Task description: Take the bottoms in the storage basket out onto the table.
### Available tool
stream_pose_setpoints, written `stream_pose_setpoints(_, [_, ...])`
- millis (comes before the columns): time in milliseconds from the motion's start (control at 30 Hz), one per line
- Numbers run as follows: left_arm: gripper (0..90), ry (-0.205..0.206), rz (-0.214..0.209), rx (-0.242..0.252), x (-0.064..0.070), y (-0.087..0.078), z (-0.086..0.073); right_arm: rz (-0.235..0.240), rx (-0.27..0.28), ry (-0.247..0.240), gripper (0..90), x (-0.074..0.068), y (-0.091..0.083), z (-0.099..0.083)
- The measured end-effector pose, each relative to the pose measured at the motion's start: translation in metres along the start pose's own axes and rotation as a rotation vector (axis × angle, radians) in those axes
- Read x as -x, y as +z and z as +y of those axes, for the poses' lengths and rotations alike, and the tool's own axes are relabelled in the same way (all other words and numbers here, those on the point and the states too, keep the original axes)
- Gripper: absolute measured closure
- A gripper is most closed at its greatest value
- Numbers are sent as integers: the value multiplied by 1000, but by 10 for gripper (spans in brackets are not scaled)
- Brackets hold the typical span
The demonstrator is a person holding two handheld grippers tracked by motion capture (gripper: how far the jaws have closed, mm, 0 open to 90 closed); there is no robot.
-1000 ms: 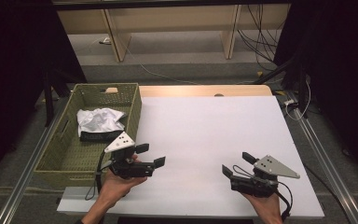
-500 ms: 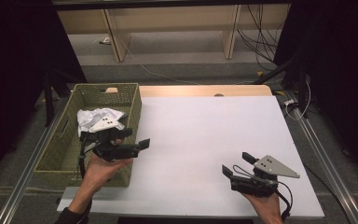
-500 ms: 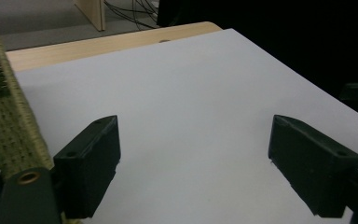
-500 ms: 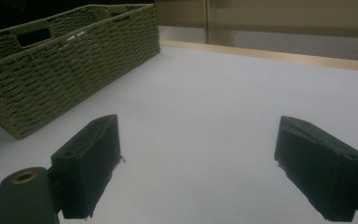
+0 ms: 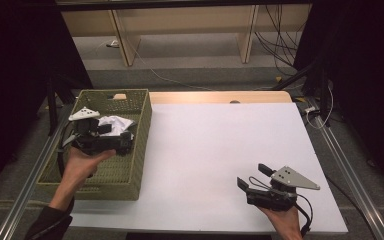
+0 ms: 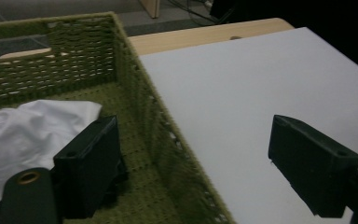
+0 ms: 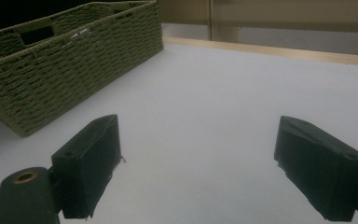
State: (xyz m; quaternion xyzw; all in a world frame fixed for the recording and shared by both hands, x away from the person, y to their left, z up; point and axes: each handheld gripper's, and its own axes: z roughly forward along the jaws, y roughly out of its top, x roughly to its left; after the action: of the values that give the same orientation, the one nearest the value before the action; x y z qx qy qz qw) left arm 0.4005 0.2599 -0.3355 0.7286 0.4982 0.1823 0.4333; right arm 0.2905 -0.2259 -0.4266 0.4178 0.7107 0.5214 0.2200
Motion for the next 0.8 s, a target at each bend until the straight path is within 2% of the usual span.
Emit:
stream_pose_setpoints(33, [166,0,0,0,0,0,0,0,0,0,156,0,0,0])
stream_pose_setpoints(267, [164,-42,97,-52,-42,14,13,4,-2,-1,157,1,0,-1])
stream_pose_setpoints(300, [163,-55,117,-76,-52,20,15,6,-2,1,157,0,1,-1])
stream_pose_setpoints(333, [163,-55,117,-76,-52,20,15,8,-1,0,157,1,1,-1])
stream_pose_setpoints(400, [161,-63,134,-110,-67,29,17,10,0,-4,157,1,1,-1])
stream_pose_setpoints(433, [160,-63,134,-110,-67,29,17,10,0,-4,157,1,1,-1])
stream_pose_setpoints(500, [160,-63,171,-139,-79,39,19,12,-6,-5,157,1,2,-1])
stream_pose_setpoints(600, [158,-71,185,-153,-86,46,20,19,-8,-7,158,0,2,-1])
stream_pose_setpoints(633, [157,-76,204,-184,-96,54,21,22,-11,-8,158,0,3,-2])
stream_pose_setpoints(667, [158,-87,216,-192,-101,58,21,24,-11,-9,158,0,3,-2])
stream_pose_setpoints(700, [159,-87,216,-192,-101,58,21,26,-13,-12,158,0,3,-2])
stream_pose_setpoints(733, [159,-97,220,-210,-109,66,20,30,-11,-13,157,-1,3,-2])
stream_pose_setpoints(800, [159,-90,230,-222,-113,69,20,33,-11,-13,158,-1,3,-2])
